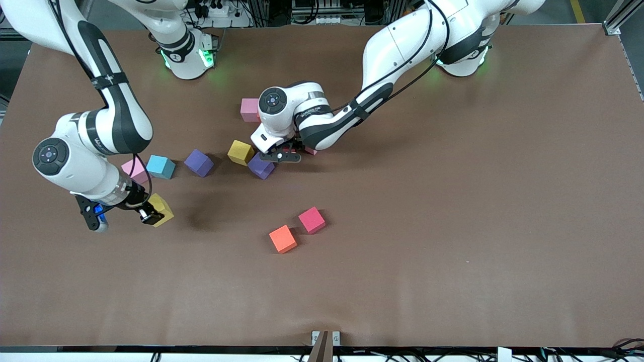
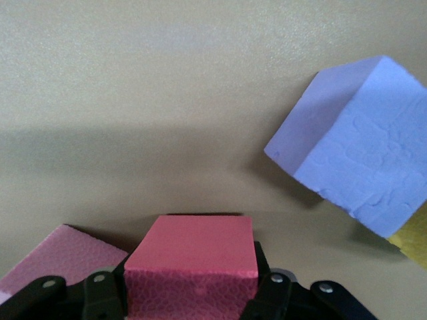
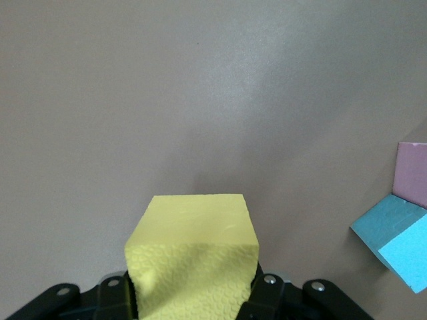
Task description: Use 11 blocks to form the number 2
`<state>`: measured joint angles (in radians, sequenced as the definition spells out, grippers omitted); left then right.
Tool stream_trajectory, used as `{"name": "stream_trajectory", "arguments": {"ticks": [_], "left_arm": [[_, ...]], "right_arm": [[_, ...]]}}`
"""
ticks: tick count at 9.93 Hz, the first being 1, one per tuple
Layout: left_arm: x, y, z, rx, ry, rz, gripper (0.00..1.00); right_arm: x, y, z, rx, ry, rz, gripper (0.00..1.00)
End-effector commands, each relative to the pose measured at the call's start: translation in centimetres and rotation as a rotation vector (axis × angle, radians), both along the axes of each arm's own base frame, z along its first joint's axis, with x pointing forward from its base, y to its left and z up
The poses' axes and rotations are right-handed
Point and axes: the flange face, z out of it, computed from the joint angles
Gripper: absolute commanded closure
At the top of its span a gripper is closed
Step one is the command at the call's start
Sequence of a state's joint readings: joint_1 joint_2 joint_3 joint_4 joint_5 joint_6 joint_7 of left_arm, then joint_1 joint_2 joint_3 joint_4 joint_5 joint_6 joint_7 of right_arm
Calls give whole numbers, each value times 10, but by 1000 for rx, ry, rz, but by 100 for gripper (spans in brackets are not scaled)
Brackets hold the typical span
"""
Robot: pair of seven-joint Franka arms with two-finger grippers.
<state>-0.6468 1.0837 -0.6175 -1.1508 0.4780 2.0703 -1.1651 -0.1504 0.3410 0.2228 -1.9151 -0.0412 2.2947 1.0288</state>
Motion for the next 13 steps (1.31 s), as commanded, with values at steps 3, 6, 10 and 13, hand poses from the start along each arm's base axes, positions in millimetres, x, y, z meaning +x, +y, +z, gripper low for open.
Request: {"name": "stream_trajectory", "arguments": {"ticks": [3, 6, 10, 13], "left_arm": [[-6, -4, -10, 6, 7, -22, 100], [-10, -6, -15, 7, 10, -26, 100], [-12, -7, -18, 2, 11, -27, 75], [-11, -6, -19, 4, 5, -30, 47]], "right_arm": [[2, 3, 3, 9, 1, -2, 100], [2, 3, -1, 10, 6, -2, 100], [2, 3, 0, 10, 3, -3, 100], [3, 3, -1, 10, 1, -3, 100]]}}
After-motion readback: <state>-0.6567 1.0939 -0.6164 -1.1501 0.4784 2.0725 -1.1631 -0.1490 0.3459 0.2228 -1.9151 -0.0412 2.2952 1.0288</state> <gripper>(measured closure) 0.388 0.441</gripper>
